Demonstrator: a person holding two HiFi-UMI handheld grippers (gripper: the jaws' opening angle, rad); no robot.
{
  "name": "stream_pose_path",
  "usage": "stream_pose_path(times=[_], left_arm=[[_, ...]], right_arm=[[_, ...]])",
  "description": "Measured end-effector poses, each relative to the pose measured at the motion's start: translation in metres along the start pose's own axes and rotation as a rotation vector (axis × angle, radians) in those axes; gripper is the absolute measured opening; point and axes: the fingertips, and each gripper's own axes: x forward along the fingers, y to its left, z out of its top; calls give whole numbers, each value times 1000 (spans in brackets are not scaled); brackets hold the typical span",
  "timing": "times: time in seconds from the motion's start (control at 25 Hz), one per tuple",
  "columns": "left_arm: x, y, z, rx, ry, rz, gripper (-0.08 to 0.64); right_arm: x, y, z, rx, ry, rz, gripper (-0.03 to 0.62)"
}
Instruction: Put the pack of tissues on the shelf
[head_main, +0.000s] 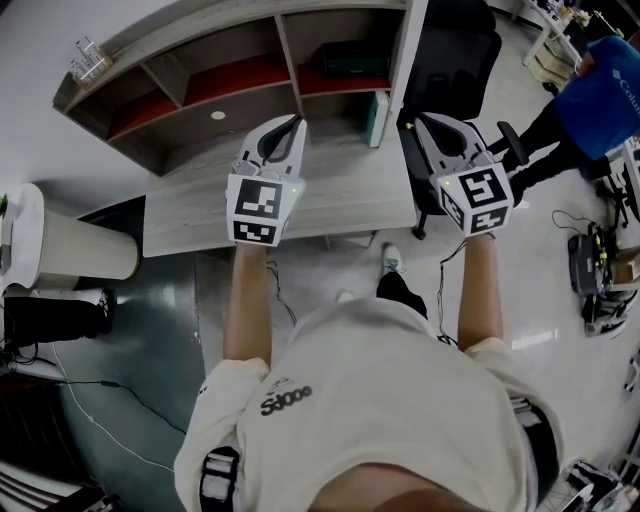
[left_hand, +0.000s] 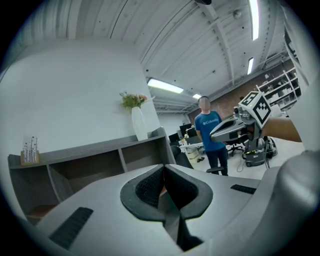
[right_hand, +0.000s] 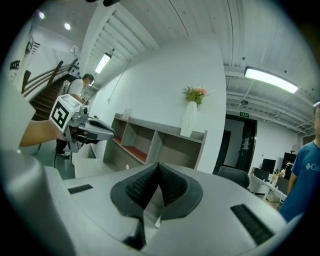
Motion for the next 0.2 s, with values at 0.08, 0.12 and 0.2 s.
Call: stream_pose_path(times=[0.08,0.12,0.2], left_arm=[[1,1,3,7,-6,2,20],[1,2,4,8,-8,3,20],[3,3,5,10,-11,3,20]], right_arm=[[1,0,0,-3,-1,2,5],[2,0,0,-4,-1,3,5],[3,0,-1,-5,0,3,5]])
